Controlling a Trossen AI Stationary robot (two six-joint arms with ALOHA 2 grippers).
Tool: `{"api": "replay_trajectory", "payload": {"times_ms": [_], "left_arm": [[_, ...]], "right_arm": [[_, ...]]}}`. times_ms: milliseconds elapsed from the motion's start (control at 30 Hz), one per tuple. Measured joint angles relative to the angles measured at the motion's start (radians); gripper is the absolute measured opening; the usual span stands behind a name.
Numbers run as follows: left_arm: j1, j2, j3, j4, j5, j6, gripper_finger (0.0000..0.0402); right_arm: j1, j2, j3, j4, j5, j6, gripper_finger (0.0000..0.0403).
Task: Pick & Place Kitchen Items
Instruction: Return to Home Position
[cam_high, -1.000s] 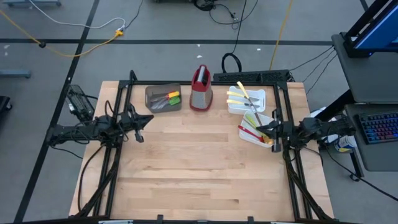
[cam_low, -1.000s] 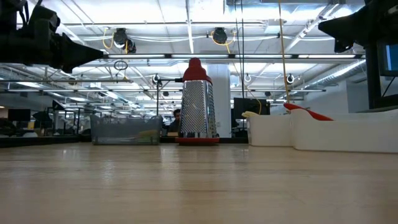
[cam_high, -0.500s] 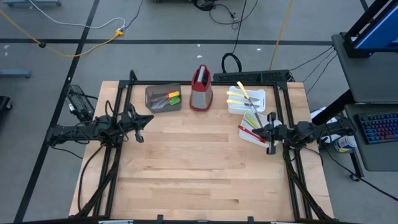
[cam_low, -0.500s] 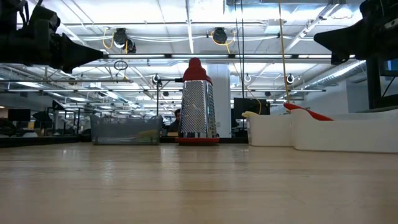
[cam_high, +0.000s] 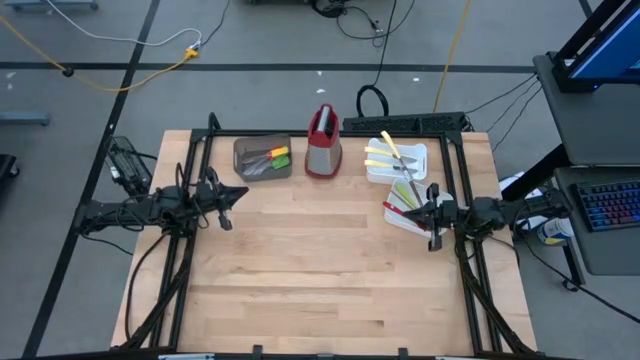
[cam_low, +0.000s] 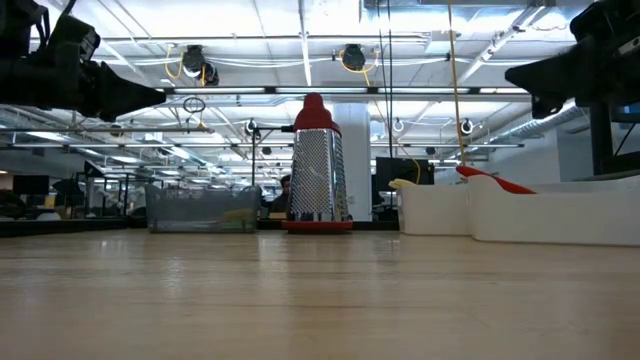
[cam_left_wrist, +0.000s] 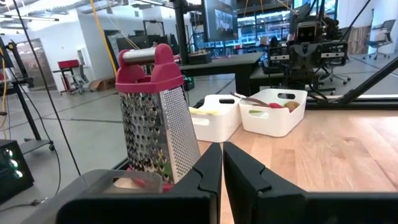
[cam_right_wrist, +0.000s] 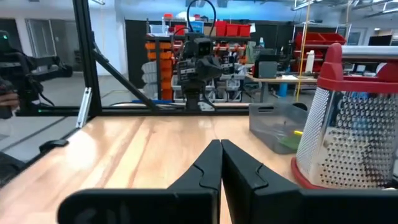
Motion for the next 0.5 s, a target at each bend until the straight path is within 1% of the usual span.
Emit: {"api": "replay_trajectory", "payload": {"times_ms": [500], "left_arm": [[0.0, 0.0, -0.001, 0.007, -0.001, -0.002, 0.0021]], "right_arm": [[0.0, 0.0, -0.001, -0.02, 0.005, -0.015, 0.0]]}}
